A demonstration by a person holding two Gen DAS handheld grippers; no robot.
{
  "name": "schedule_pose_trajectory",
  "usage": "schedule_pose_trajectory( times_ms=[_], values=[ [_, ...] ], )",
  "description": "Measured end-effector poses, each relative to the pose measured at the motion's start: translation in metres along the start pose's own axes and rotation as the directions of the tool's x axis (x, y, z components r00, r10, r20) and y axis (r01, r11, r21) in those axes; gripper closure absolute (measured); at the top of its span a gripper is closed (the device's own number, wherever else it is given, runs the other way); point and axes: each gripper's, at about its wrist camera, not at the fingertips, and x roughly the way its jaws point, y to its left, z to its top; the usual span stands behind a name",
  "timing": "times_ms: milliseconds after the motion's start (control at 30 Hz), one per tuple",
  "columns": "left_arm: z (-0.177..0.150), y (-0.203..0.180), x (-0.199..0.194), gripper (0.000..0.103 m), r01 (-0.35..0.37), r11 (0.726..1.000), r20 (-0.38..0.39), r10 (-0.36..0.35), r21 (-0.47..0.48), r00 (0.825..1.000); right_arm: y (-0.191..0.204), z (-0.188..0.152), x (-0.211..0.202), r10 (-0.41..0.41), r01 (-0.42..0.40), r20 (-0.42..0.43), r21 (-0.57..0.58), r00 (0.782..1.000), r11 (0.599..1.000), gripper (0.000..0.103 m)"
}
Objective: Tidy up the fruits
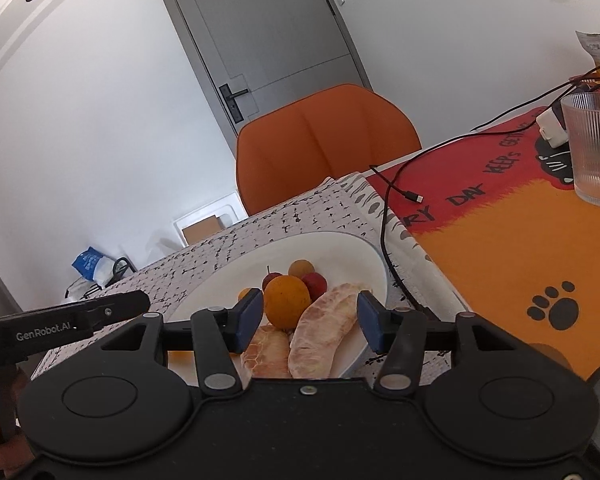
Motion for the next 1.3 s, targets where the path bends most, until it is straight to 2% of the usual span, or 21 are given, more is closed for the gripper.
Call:
schedule_pose_trajectory(
  times_ms=[33,300,533,667,767,833,967,1300],
  values=[
    [0.0,0.001,0.001,0.068,-0.003,1.0,-0.014,0.003,-0.006,1.0,0.001,0.0,-0.001,0.0,0.0,0.0,-0.001,1.0,1.0,0.048],
    [-0.004,0.012,-0.015,0.045,-0.045,0.999,0.01,0.046,-0.028,0.999,0.002,0.001,-0.007,0.011,-0.011,0.009,0.015,1.0,1.0,0.039],
    [-0.006,0.025,-0.038,0.023,-0.105,0.994,0.044,0.107,-0.044,0.993,0.022,0.003,-0.016,0.033,-0.032,0.016,-0.02,0.999,0.999,0.027],
    [-0.006,0.036,-0.055,0.022,-0.143,0.987,0.056,0.147,-0.067,0.988,0.034,0.007,-0.022,0.044,-0.043,0.025,-0.039,0.999,0.998,0.012],
    [-0.008,0.047,-0.066,0.02,-0.166,0.982,0.054,0.171,-0.095,0.984,0.046,0.008,-0.027,0.052,-0.05,0.019,-0.066,0.998,0.997,0.004],
    [-0.01,0.053,-0.073,0.01,-0.177,0.98,0.057,0.182,-0.097,0.982,0.053,0.008,-0.03,0.057,-0.056,0.01,-0.082,0.998,0.995,0.0],
    [-0.012,0.065,-0.09,0.006,-0.197,0.974,0.072,0.205,-0.114,0.976,0.066,0.01,-0.035,0.095,-0.096,-0.016,-0.078,0.995,0.992,0.0],
    [-0.009,0.084,-0.129,0.0,-0.217,0.963,0.086,0.233,-0.157,0.969,0.093,0.016,-0.045,0.096,-0.099,-0.025,-0.126,0.995,0.987,0.0]
  ],
)
